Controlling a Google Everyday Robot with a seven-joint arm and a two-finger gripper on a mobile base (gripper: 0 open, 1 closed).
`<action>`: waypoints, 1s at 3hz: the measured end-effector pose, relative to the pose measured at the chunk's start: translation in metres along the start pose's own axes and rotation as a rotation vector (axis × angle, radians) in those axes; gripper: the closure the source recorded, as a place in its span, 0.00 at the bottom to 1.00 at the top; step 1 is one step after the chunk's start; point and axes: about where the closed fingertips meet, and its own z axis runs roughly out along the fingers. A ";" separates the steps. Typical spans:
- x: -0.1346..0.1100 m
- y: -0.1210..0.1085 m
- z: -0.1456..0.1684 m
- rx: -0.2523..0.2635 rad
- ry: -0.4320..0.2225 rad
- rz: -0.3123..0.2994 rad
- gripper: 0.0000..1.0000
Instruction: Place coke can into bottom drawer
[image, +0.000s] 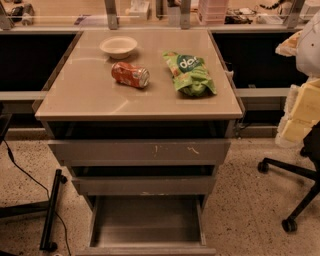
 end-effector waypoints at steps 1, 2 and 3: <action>0.000 0.000 0.000 0.000 0.000 0.000 0.00; -0.010 -0.003 0.002 0.008 -0.036 -0.010 0.00; -0.051 -0.009 0.025 -0.048 -0.142 -0.084 0.00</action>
Offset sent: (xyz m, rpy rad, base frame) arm 0.0132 0.0191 -0.0019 0.0671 -0.0267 0.0434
